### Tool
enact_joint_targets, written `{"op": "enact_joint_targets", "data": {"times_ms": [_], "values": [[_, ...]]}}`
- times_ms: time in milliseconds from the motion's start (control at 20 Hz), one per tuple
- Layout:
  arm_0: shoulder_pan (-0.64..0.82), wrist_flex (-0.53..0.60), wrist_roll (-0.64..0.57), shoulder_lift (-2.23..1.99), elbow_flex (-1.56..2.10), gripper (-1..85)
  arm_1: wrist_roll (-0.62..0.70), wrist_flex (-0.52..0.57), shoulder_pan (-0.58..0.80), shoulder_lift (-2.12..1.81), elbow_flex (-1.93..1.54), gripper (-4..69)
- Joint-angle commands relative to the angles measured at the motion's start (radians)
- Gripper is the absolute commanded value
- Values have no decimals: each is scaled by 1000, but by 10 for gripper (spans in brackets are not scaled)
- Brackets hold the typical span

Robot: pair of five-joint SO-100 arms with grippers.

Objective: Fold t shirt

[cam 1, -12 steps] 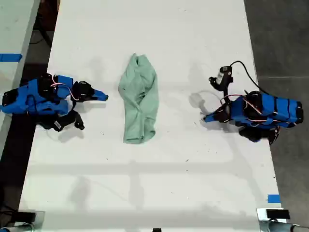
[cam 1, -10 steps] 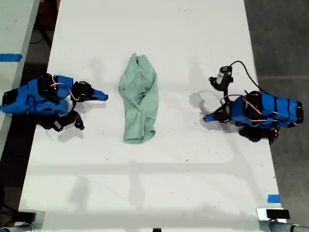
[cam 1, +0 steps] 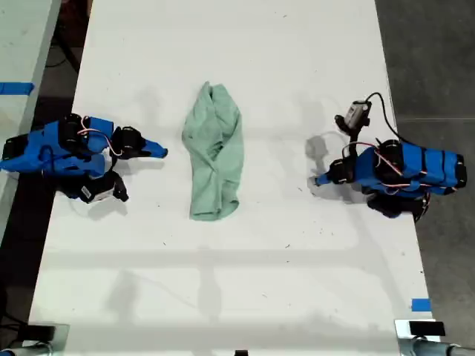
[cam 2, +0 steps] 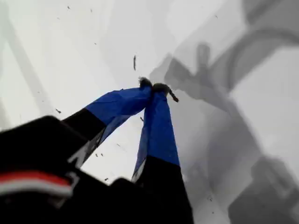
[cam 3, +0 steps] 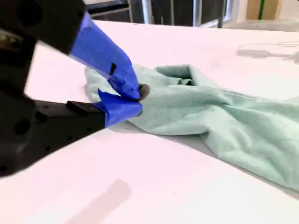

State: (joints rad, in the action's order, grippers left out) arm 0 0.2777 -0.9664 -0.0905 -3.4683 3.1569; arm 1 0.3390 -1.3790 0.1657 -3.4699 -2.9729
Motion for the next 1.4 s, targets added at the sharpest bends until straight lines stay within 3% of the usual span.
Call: {"op": "enact_joint_targets", "data": {"times_ms": [0, 150, 200, 300, 400, 600, 1000, 1100, 1200, 1350], "values": [[-153, -25, 98, 785, -471, -3, -21, 153, -54, 160, 225, -1], [-249, -100, 95, 1270, -1022, 18, -46, 351, -161, 653, 506, 8], [-267, -114, 84, 1356, -1138, 68, -43, 388, -195, 813, 614, 18], [-281, -118, 64, 1466, -1259, 205, -29, 374, -227, 1086, 851, 133], [-288, -120, 51, 1517, -1301, 220, 2, 328, -242, 1293, 1063, 195], [-293, -67, 115, 1560, -1183, 171, 32, 236, -261, 1588, 1362, 218], [-368, 278, 212, 1658, -980, 232, 71, 160, -261, 1887, 1640, 221], [-394, 345, 210, 1726, -1003, 195, 71, 155, -253, 1916, 1654, 221], [-411, 383, 242, 1789, -1014, 45, 71, 155, -252, 1942, 1666, 222], [-428, 439, 247, 1829, -1019, -3, 75, 155, -253, 1980, 1701, 216]]}}
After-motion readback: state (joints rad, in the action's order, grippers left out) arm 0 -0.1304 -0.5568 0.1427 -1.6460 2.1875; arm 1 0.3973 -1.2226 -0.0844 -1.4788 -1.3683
